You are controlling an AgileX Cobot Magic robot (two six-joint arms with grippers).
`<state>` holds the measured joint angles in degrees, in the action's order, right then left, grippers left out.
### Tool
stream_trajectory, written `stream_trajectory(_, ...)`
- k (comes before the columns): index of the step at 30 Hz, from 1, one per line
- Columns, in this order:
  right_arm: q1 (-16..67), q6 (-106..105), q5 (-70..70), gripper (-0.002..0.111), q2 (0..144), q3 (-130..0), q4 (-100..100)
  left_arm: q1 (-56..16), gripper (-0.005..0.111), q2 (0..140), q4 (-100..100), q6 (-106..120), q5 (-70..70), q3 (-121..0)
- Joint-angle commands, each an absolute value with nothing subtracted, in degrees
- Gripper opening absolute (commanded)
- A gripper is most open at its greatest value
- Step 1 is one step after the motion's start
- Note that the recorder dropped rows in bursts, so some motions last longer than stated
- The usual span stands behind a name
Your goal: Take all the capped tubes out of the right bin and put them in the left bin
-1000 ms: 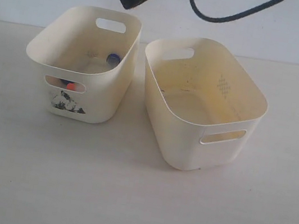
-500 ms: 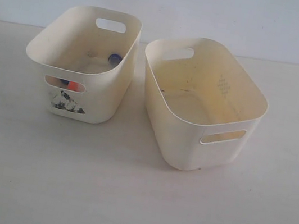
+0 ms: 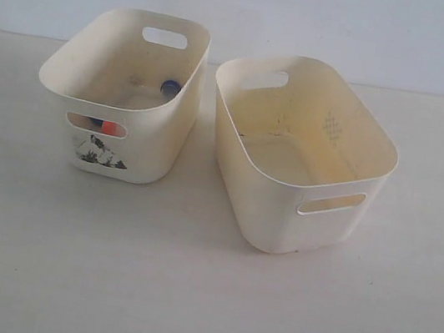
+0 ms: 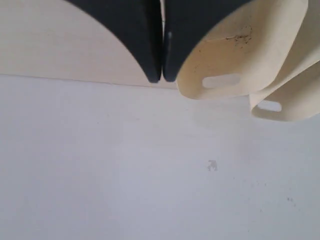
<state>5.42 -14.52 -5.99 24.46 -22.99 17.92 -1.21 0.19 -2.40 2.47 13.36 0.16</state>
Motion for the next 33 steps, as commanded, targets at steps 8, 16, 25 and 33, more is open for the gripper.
stream_trajectory(8, 3.92, -13.92, -2.72, 0.0, 0.0, -0.24, 17.95, -1.14, 0.004, 0.0, -2.3, 1.99, 13.27, 0.0)
stream_trajectory(16, 3.92, -12.11, -11.78, 0.0, 0.0, 0.0, 12.63, -1.14, 0.004, 0.0, -2.3, 1.99, 13.27, 0.0)
stream_trajectory(25, 3.92, 3.0, -17.44, 0.0, 0.0, 0.0, 0.9, -1.14, 0.004, 0.0, -2.3, 1.99, 13.27, 0.0)
stream_trajectory(33, 3.92, 0.93, -18.48, 0.0, 0.0, 0.0, 0.9, -1.14, 0.004, 0.0, -2.3, 1.99, 13.27, 0.0)
